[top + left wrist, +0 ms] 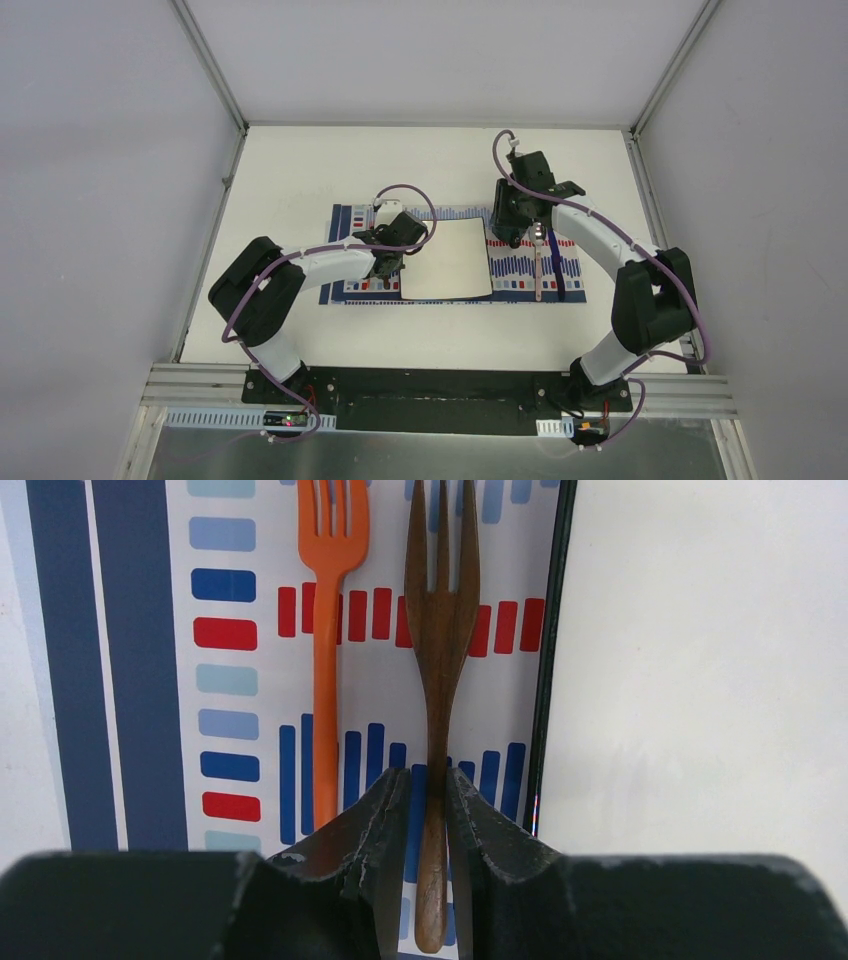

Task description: Set the dinner table for one person

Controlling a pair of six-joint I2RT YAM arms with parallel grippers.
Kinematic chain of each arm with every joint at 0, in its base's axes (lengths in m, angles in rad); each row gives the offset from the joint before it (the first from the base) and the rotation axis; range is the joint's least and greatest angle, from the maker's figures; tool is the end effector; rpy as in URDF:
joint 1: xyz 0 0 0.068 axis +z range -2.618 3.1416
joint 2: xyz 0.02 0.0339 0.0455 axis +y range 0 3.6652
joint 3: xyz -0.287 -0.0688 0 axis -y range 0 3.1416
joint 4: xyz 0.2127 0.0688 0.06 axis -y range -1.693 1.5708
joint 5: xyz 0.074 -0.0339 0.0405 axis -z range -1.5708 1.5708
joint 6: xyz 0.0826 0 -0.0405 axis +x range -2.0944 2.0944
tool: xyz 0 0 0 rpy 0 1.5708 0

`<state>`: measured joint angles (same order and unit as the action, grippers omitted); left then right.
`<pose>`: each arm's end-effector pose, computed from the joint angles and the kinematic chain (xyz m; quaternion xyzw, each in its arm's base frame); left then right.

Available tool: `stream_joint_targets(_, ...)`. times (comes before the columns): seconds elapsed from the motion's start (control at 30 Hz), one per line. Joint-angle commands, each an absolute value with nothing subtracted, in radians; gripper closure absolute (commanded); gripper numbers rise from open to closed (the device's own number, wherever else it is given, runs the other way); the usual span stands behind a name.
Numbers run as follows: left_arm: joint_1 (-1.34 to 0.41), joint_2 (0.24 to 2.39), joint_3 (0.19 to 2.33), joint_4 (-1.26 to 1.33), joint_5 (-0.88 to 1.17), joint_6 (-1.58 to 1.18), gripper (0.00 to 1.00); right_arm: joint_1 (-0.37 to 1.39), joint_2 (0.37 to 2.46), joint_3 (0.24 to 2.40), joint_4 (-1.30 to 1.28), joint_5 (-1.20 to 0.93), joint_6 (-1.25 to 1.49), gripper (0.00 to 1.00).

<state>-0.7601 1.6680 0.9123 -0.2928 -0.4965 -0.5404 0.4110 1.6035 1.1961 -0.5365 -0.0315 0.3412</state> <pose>0.2568 -0.1899 0.1699 0.0396 0.9378 0.0374 0.3429 0.3109 0.1383 0.2444 -0.0380 0.9504 0.1272 0.2812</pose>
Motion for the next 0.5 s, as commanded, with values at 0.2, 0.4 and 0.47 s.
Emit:
stream_joint_targets(0.2,-0.767,1.646,0.951,-0.313,-0.515,-0.557,0.78,0.42,1.611,1.217,-0.515,-0.034,0.332,0.65)
stream_joint_targets(0.4,-0.766,1.62,0.952,-0.322,-0.515,-0.557,0.73,0.423,1.611,1.218,-0.513,-0.039,0.327,0.65)
stream_joint_targets(0.47,-0.768,1.593,0.952,-0.324,-0.516,-0.551,0.64,0.425,1.616,1.22,-0.514,-0.041,0.327,0.65)
